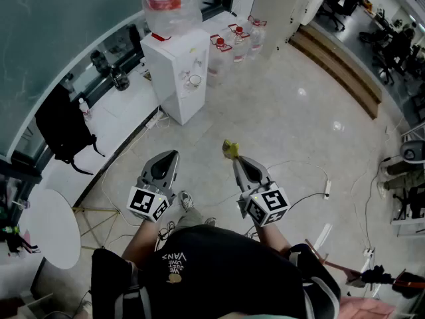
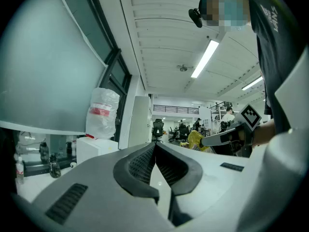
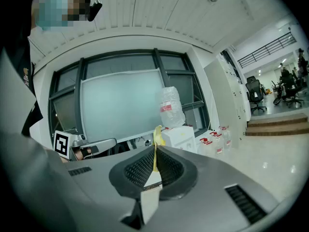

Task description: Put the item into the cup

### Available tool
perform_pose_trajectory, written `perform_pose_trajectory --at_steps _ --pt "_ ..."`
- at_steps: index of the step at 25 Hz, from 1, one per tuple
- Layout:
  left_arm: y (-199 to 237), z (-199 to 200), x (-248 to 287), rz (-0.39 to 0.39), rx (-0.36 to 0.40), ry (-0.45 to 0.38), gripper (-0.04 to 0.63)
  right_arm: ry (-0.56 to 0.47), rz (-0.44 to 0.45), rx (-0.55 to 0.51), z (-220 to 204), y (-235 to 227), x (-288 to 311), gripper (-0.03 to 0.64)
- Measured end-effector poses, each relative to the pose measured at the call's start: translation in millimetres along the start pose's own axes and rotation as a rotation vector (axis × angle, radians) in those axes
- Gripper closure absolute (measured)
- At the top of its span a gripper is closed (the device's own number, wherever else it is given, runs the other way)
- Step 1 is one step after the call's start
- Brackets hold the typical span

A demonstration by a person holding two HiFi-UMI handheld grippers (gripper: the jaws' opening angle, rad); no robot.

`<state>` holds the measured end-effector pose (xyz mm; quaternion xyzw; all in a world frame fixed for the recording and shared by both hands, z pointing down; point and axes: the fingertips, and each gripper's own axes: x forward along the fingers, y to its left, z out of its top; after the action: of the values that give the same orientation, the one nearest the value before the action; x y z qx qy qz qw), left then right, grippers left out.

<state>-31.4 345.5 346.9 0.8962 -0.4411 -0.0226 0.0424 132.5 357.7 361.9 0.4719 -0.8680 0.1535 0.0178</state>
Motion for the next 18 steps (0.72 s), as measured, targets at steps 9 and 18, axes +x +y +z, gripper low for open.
perform_pose_trajectory --at_steps 9,18 --pt "-7.1 -4.2 -4.9 0.007 0.012 0.001 0.575 -0.033 0.012 0.050 0.0 -2.2 -5.6 0.569" --pt "59.8 -17.4 45.7 -0.039 -0.036 0.015 0.575 -0.014 -0.034 0.073 3.8 -20.6 73.3 0.569"
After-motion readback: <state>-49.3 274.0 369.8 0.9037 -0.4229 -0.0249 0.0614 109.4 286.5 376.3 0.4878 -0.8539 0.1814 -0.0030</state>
